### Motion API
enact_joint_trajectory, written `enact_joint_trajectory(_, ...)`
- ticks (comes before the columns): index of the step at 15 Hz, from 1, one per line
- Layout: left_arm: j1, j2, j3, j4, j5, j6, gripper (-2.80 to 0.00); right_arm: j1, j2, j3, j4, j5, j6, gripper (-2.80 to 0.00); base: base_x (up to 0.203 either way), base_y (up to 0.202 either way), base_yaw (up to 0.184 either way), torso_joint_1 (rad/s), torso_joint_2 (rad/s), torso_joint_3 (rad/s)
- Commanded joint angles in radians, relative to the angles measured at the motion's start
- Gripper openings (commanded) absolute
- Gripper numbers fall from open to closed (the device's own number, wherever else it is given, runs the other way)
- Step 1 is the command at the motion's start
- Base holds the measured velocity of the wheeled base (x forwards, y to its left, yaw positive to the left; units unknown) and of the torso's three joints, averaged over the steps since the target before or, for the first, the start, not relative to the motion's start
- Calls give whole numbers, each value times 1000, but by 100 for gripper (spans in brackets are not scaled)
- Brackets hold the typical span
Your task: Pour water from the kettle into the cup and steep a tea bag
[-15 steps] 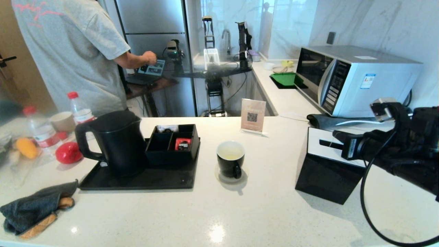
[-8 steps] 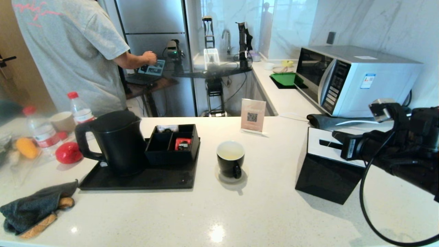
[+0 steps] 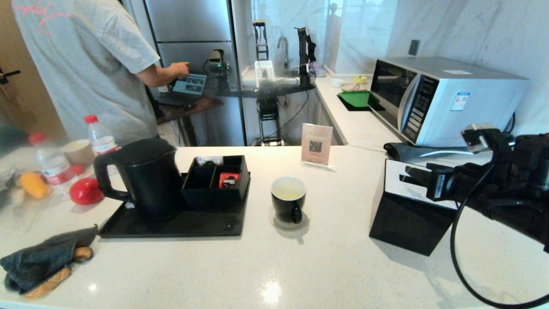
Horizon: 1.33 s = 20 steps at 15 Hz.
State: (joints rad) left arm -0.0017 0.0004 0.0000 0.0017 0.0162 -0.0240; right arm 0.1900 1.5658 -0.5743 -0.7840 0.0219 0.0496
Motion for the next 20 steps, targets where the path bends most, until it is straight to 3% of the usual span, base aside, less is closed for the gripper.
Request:
enact_joint_trajectory(1,0,0,0,0,1,-1,-280,0,-8,1,-3,-2,-6,0,0,0,0,0,0,0)
enact_joint_trajectory(8,0,0,0,0,1,-1,-280,-123,-27,24,1,-2,-202,0,0,0,0,0,0,0)
enact_joint_trajectory(14,0,0,0,0,1,-1,-280,-181,-47,15,-9,1,-206,0,0,0,0,0,0,0)
enact_joint_trajectory(20,0,0,0,0,1,-1,-280,-188,-91,10,-11,6,-171,0,0,0,0,0,0,0)
